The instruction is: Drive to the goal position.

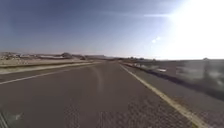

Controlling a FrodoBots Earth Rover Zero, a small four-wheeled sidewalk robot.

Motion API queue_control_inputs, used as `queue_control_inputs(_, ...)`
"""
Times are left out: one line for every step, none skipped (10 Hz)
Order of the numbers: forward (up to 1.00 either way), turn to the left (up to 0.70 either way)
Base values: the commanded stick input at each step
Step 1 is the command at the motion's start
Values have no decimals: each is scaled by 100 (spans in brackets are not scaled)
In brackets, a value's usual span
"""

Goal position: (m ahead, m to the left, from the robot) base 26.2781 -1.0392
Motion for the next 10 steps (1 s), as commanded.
queue_control_inputs(70,0)
queue_control_inputs(70,0)
queue_control_inputs(70,0)
queue_control_inputs(70,0)
queue_control_inputs(70,0)
queue_control_inputs(70,0)
queue_control_inputs(70,0)
queue_control_inputs(70,0)
queue_control_inputs(70,0)
queue_control_inputs(70,0)
